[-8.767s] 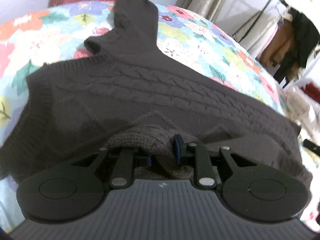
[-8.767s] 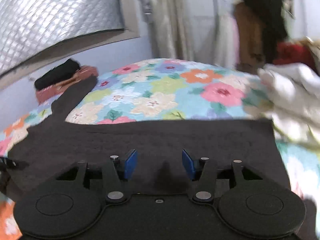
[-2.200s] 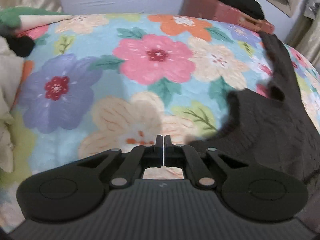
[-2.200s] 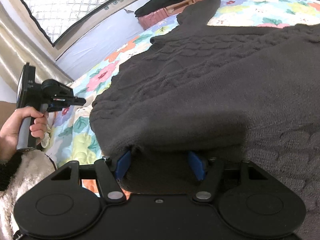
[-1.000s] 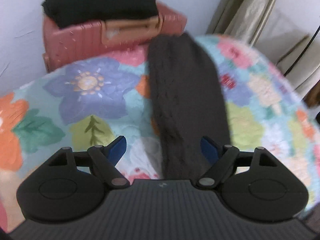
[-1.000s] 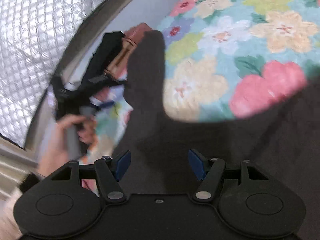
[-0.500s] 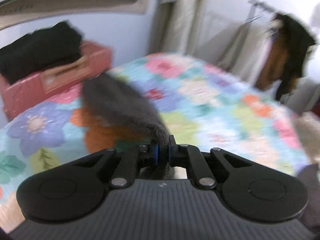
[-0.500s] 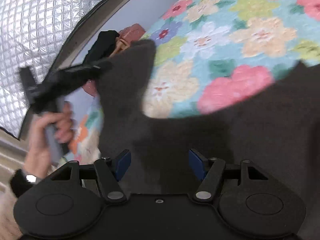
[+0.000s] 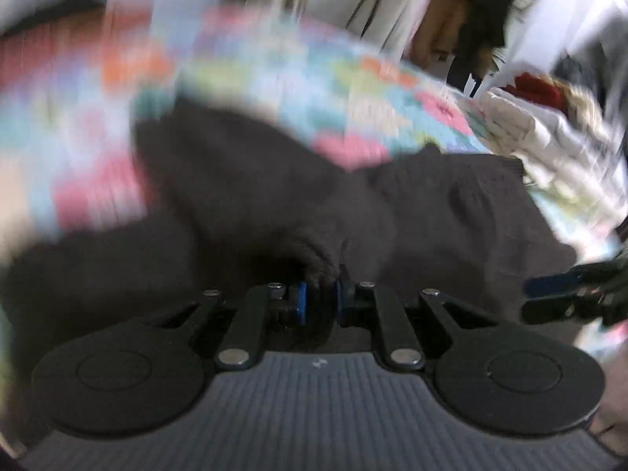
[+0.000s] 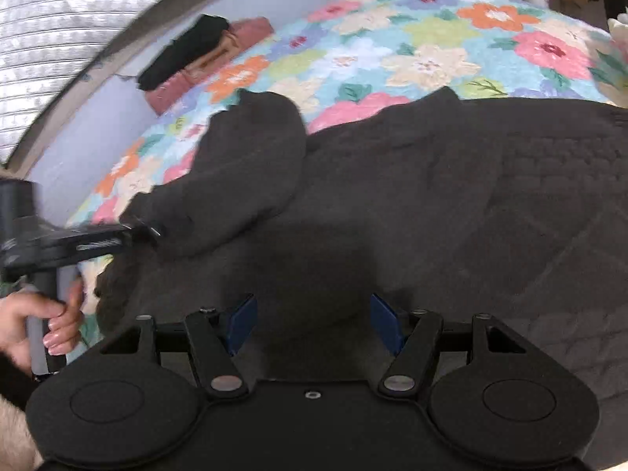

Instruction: Fold clothes

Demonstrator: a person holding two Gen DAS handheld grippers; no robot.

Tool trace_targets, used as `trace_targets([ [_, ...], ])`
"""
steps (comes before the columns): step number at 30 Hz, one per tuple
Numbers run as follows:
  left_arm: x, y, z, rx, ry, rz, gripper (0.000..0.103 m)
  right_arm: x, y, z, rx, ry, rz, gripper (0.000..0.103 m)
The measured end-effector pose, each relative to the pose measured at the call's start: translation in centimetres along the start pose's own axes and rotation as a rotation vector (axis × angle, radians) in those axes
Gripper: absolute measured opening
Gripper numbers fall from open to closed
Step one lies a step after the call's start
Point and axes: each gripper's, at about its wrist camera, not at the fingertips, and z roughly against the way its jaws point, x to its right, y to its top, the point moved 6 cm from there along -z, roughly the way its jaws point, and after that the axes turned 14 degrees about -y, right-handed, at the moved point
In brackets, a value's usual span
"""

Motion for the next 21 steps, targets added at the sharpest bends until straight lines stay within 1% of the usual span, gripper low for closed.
trace_targets([
  [2,-0.1,-1.0,0.2,-0.027,0.054,-0.023,0.014,-0.2,-0.6,-0.2,0.047,0.046,-0.028,0.069],
  [4,0.0,-1.2,0.6,-0.018,0.043,-0.012,0.022,-0.6,-0.6,-1.0,0.057,0.097,-0.083,0.069],
  [5,0.0,-1.3,0.8,-0.012,0.034,-0.004,0.031,-1.1,-0.4,-1.2,0.068,0.119,-0.083,0.069],
  [7,-0.4,-0.8,2.0,0.010,0.010,0.020,0.034,-2.1,-0.2,-1.5,0.089,0.160,-0.084,0.069],
  [8,-0.4,-0.6,2.9,0.037,-0.019,0.027,0.041,-2.2,-0.1,-1.5,0.100,0.154,-0.082,0.069],
  [9,-0.3,-0.3,3.9,0.075,-0.049,0.036,0.050,-2.2,-0.1,-1.6,0.112,0.149,-0.079,0.069],
  [10,-0.5,0.0,4.9,0.116,-0.067,0.050,0.054,-2.3,0.0,-1.6,0.124,0.143,-0.077,0.069],
  [12,-1.6,1.4,6.3,0.198,-0.079,0.086,0.068,-2.4,0.1,-1.7,0.147,0.133,-0.073,0.069],
  [14,-3.6,2.9,6.0,0.246,-0.065,0.140,0.071,-2.4,0.3,-1.9,0.168,0.122,-0.070,0.069],
  [16,-6.0,4.1,3.7,0.239,-0.023,0.210,0.071,-1.6,0.4,-2.3,0.159,0.113,-0.091,0.069],
  [18,-8.0,4.8,0.9,0.206,-0.011,0.308,0.071,-0.9,0.4,-2.8,0.149,0.100,-0.112,0.069],
  [19,-8.6,4.9,-0.2,0.196,-0.020,0.345,0.071,-0.6,0.5,-2.8,0.147,0.098,-0.121,0.069],
  [20,-8.7,4.9,-1.0,0.204,-0.025,0.354,0.069,-0.3,0.5,-2.8,0.146,0.096,-0.130,0.069],
  [21,-8.7,5.0,-1.6,0.218,-0.028,0.356,0.064,-0.1,0.5,-2.8,0.145,0.093,-0.138,0.069],
])
